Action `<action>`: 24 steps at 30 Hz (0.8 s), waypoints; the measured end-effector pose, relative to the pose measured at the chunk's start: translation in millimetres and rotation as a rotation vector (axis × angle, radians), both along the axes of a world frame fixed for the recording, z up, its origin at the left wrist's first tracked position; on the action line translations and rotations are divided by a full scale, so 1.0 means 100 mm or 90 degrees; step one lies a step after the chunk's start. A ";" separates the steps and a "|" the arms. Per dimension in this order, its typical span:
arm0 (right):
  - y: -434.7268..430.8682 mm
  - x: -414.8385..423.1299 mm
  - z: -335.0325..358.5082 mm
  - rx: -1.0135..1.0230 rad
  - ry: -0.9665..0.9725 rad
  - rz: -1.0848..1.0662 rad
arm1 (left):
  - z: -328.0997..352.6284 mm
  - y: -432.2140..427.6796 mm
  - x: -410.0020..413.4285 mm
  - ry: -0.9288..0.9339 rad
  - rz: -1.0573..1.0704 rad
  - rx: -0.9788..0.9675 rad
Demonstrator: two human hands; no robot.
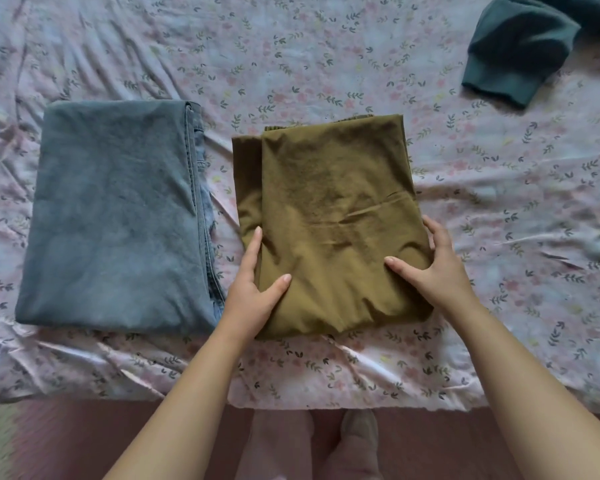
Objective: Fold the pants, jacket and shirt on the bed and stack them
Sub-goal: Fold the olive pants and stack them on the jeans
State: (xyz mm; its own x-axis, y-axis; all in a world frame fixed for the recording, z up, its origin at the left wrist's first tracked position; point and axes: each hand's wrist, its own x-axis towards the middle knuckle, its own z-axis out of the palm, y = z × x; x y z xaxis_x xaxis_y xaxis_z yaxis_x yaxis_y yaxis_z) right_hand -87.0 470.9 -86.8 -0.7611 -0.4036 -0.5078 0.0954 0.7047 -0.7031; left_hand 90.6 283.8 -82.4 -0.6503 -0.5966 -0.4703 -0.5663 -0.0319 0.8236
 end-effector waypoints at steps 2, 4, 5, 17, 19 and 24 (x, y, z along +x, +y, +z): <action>0.00 -0.03 0.02 -0.088 -0.098 -0.002 | 0.02 0.01 -0.03 0.014 0.007 0.017; -0.03 -0.05 0.03 -0.163 -0.168 -0.015 | 0.04 0.02 -0.07 0.019 -0.003 0.022; -0.05 -0.06 0.02 -0.181 -0.179 -0.012 | 0.04 0.03 -0.10 0.018 -0.018 0.022; -0.32 -0.06 0.13 -0.298 -0.162 -0.045 | 0.21 -0.05 -0.31 0.121 0.032 0.114; -0.30 -0.03 0.29 -0.331 -0.145 -0.076 | 0.35 -0.08 -0.27 0.150 0.070 0.129; -0.27 0.15 0.89 -0.370 -0.135 -0.086 | 0.90 -0.08 -0.12 0.185 0.102 0.156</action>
